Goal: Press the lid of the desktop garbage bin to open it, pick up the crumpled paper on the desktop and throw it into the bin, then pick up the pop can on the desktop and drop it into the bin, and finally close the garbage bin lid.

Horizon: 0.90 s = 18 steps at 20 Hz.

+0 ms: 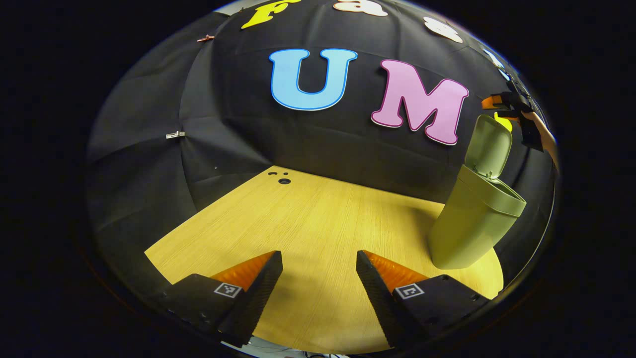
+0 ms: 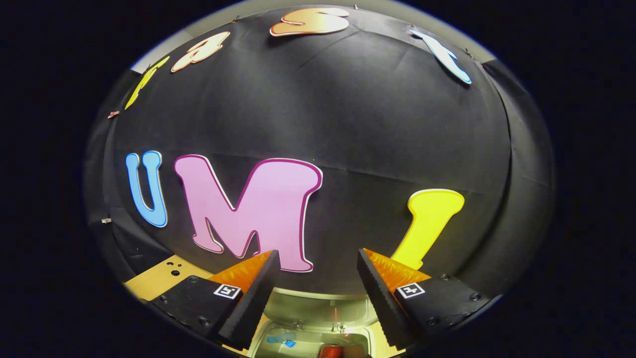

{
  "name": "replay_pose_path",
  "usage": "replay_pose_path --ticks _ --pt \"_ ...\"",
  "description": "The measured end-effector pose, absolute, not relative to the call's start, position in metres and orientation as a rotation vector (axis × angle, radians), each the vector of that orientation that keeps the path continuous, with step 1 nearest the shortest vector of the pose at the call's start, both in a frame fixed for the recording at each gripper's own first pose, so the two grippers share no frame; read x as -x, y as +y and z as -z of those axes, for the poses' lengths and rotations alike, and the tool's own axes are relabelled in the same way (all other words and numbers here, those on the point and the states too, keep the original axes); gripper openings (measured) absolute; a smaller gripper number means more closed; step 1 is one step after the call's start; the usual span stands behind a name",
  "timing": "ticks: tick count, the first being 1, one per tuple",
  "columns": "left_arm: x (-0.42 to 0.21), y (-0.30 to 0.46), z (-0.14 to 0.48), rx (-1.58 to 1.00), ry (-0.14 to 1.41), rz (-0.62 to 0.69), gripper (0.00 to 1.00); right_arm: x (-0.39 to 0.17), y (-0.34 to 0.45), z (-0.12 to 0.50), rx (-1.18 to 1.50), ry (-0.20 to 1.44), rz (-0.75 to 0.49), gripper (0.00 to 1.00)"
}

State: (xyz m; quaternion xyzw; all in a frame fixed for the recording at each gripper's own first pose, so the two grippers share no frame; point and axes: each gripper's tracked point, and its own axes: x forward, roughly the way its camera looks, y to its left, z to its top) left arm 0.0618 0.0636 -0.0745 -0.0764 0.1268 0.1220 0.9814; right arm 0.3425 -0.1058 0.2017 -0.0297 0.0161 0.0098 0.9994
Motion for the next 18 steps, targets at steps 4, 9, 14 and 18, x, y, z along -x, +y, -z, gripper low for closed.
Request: replay_pose_path --ticks 4,9,14,18 --pt "-0.059 0.06 0.082 0.155 0.266 -0.24 0.96 -0.359 -0.128 -0.186 0.038 0.079 0.027 0.97" --pt "-0.058 0.052 0.081 0.137 0.266 -0.215 0.96 -0.359 -0.139 -0.172 0.017 0.137 0.033 0.97" --pt "-0.051 0.047 0.081 0.13 0.267 -0.189 0.96 -0.338 -0.138 -0.16 -0.039 0.178 0.019 0.98" --pt "-0.045 0.04 0.085 0.169 0.282 -0.154 0.96 -0.309 -0.136 -0.147 -0.033 0.205 0.001 0.98"
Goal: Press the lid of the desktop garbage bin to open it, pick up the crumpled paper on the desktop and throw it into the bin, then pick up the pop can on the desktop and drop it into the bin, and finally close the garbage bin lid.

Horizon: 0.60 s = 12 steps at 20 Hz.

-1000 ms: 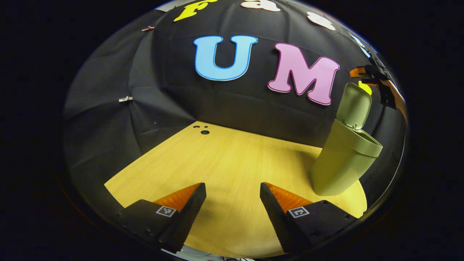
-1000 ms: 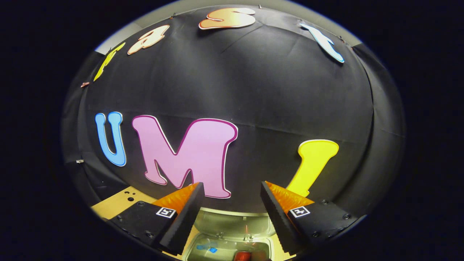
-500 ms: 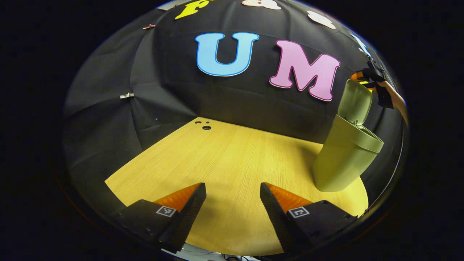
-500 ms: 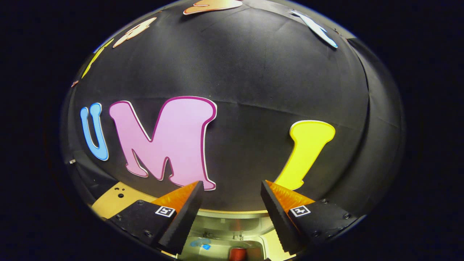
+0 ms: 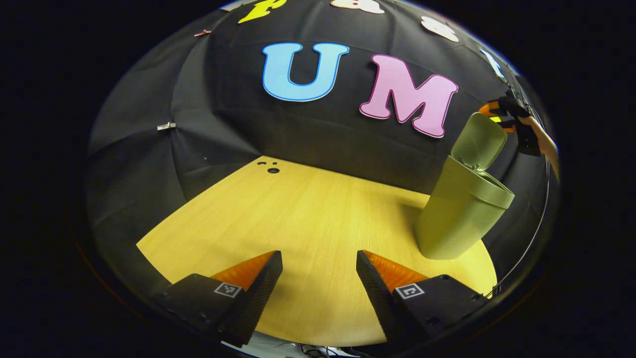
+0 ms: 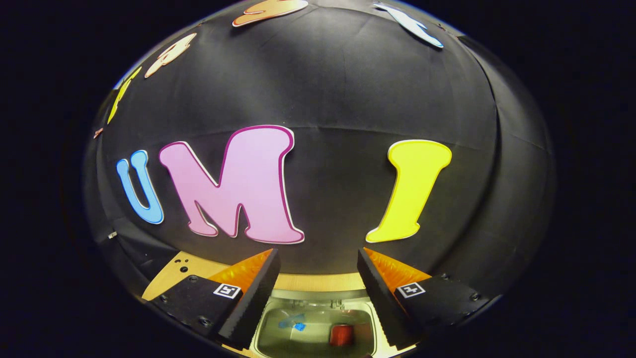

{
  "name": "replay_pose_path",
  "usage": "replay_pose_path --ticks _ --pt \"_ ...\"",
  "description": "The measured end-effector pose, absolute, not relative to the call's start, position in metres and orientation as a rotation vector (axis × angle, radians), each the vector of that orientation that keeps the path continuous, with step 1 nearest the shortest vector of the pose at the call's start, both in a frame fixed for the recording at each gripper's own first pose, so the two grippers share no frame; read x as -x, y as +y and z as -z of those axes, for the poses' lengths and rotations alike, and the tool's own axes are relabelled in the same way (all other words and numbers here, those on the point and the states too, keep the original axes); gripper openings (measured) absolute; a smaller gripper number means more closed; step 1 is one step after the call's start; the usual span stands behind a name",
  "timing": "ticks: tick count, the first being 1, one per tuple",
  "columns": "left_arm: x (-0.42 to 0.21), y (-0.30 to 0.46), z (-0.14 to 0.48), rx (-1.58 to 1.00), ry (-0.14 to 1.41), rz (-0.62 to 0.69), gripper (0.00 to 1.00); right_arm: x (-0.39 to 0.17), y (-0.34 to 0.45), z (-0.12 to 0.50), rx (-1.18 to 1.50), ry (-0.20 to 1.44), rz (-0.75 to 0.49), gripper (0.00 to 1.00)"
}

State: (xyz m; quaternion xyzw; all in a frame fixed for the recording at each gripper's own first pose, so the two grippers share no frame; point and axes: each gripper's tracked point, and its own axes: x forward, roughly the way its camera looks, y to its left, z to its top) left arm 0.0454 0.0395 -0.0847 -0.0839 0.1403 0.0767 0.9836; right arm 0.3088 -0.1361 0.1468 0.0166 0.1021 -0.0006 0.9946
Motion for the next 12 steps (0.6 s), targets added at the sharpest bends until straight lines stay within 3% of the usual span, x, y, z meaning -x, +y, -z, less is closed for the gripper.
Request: replay_pose_path --ticks 12 --pt "-0.019 0.011 0.092 0.068 0.275 -0.04 0.96 -0.222 -0.137 -0.06 -0.041 0.289 -0.001 0.98"
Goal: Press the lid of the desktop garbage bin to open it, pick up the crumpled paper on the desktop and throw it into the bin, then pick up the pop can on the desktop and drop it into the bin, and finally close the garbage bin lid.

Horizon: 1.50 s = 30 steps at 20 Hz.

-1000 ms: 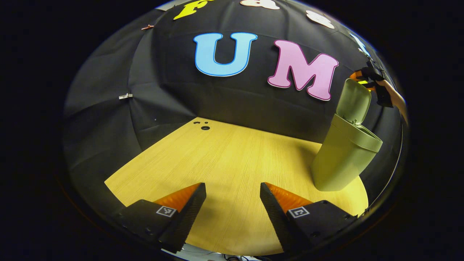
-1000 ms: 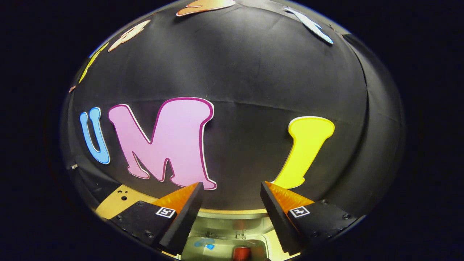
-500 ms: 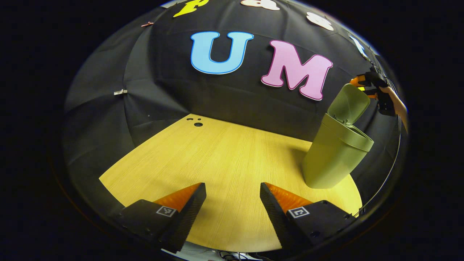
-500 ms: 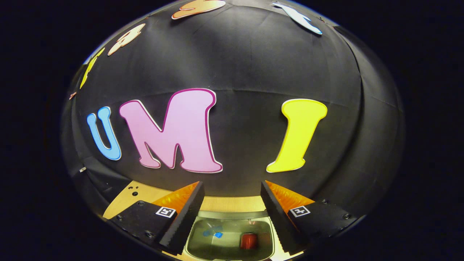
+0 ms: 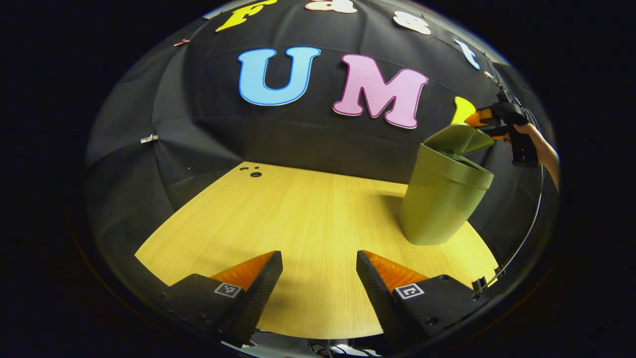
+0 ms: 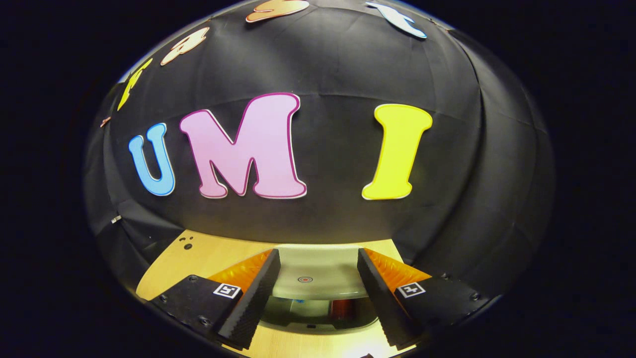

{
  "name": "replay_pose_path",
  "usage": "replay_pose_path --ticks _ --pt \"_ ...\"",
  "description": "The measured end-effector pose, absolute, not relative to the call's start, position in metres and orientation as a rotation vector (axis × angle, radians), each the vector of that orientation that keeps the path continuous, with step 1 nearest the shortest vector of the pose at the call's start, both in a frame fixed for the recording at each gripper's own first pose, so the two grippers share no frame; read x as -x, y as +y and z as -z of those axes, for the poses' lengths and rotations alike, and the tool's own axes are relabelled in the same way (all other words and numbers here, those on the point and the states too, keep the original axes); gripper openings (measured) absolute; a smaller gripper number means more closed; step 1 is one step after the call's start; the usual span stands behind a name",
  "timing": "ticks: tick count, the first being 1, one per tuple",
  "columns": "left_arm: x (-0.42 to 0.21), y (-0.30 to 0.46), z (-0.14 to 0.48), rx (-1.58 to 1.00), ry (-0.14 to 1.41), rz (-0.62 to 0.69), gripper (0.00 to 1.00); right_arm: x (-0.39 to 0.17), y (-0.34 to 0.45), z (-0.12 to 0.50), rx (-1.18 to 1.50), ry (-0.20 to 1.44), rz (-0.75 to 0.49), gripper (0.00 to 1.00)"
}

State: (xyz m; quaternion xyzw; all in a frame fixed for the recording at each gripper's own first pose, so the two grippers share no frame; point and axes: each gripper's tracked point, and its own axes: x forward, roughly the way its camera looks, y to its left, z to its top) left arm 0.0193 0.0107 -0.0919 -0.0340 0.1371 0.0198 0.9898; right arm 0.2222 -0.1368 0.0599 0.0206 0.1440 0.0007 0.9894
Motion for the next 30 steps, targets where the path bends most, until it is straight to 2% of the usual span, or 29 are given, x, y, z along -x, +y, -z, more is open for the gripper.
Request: replay_pose_path --ticks 12,21,30 --pt "0.008 -0.005 0.105 0.019 0.285 0.003 0.96 -0.184 -0.127 0.017 -0.043 0.415 0.001 0.99" --pt "0.002 -0.015 0.123 0.05 0.327 -0.009 0.96 -0.186 -0.126 0.021 -0.051 0.405 -0.026 1.0" --pt "-0.018 -0.028 0.116 0.088 0.318 -0.007 0.96 -0.183 -0.123 0.018 -0.016 0.312 -0.018 1.0"
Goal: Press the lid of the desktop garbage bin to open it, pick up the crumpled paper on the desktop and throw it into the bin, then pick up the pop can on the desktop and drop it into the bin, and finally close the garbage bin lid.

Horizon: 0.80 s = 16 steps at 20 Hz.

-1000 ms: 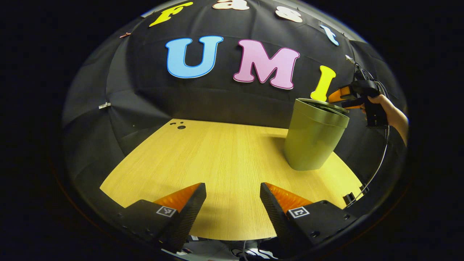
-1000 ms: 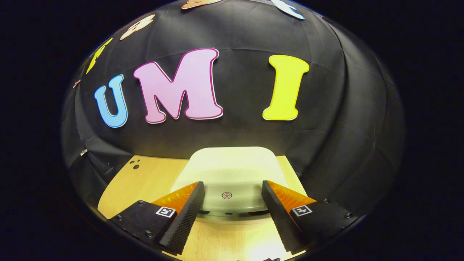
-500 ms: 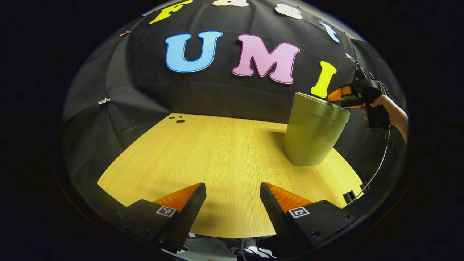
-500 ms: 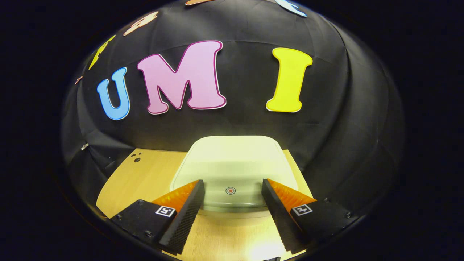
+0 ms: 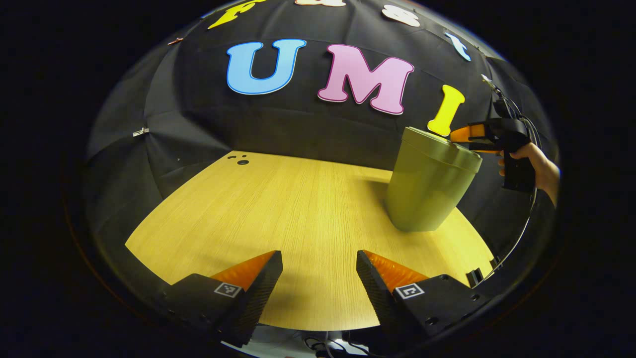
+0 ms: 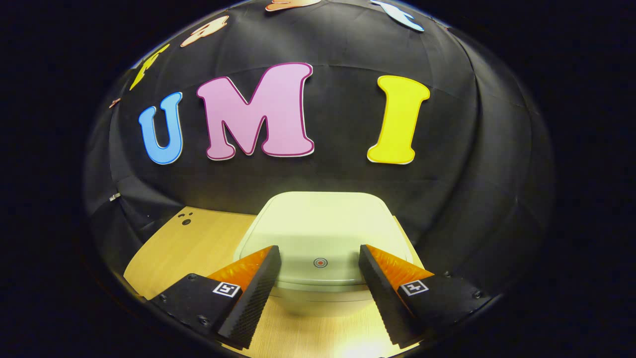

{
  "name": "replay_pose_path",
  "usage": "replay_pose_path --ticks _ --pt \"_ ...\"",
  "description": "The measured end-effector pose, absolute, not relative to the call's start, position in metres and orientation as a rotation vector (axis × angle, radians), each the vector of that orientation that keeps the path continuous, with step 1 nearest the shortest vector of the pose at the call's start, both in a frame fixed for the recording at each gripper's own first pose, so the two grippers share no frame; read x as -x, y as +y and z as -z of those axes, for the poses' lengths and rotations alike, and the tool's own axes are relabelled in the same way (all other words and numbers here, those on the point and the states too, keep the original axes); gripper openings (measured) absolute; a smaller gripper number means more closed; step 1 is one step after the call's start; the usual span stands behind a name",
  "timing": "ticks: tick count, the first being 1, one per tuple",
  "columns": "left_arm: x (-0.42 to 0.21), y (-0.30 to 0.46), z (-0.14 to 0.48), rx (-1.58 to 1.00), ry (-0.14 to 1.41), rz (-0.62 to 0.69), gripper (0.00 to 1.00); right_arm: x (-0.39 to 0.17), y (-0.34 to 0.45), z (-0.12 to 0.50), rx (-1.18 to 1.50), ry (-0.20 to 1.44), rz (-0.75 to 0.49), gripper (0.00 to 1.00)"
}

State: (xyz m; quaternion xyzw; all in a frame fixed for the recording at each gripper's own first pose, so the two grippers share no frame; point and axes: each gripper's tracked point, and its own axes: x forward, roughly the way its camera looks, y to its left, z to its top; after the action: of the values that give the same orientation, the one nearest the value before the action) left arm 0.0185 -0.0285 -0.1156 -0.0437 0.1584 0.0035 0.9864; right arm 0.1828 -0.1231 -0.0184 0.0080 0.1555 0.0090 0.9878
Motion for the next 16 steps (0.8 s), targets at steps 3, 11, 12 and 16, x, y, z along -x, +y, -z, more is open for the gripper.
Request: replay_pose_path --ticks 3,11,12,16 --pt "-0.03 -0.033 0.095 0.076 0.272 -0.002 0.96 -0.17 -0.126 0.012 -0.027 0.292 0.014 1.0" --pt "-0.041 -0.039 0.049 0.035 0.18 0.005 0.96 -0.117 -0.106 -0.016 -0.05 0.13 -0.033 0.99" --pt "-0.039 -0.041 0.045 0.029 0.17 0.006 0.96 -0.111 -0.102 -0.014 -0.055 0.128 -0.044 0.99" --pt "-0.033 -0.048 0.034 0.003 0.125 0.028 0.96 -0.085 -0.088 -0.01 -0.055 0.106 -0.068 0.99"
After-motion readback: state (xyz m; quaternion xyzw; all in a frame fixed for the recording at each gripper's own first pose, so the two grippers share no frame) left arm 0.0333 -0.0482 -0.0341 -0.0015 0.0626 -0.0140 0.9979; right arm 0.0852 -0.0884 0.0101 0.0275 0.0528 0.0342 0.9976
